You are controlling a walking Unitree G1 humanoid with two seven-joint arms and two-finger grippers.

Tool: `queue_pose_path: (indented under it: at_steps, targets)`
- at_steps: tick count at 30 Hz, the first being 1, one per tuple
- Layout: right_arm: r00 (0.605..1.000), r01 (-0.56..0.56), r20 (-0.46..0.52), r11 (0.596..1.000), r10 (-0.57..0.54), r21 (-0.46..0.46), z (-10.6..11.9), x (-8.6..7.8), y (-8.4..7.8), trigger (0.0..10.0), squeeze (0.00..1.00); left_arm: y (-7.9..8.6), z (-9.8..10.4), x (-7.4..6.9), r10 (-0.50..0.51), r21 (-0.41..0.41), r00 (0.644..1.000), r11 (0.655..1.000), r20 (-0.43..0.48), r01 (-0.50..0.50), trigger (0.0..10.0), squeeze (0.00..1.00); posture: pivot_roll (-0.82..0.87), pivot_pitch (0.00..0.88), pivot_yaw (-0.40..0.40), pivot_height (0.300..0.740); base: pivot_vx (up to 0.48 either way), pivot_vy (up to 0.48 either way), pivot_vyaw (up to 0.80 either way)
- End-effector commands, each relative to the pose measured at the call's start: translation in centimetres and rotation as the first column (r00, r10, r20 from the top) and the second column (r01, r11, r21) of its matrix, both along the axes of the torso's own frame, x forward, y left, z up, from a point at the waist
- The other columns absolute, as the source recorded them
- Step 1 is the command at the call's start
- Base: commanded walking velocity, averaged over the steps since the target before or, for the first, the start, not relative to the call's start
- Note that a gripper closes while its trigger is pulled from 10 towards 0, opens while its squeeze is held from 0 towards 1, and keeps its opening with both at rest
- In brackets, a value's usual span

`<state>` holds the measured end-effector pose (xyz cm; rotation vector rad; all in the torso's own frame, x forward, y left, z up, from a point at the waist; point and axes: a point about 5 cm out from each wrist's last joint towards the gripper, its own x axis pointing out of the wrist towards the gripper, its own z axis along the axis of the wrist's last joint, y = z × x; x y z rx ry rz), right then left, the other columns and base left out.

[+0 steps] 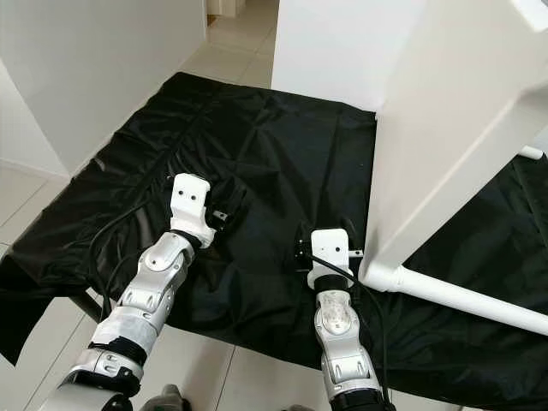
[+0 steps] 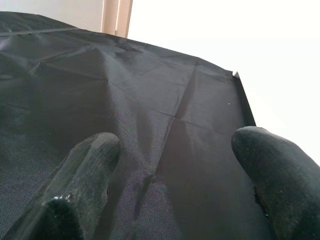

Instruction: Building children table

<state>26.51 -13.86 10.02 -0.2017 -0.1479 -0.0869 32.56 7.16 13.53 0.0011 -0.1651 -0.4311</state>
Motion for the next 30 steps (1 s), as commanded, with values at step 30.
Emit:
queue_pose_path:
  at_steps: [30]
  targets:
    - [0.999,0.003,0.038,1.0,-0.004,0.026,0.1,-2.4,-0.2,10.0,0.0,0.8,0.1,-2.3,-0.015,-0.035,0.999,0.999,0.05,0.017,10.0,0.0,0.07,0.005,-0.051,0.74,0.0,0.0,0.0]
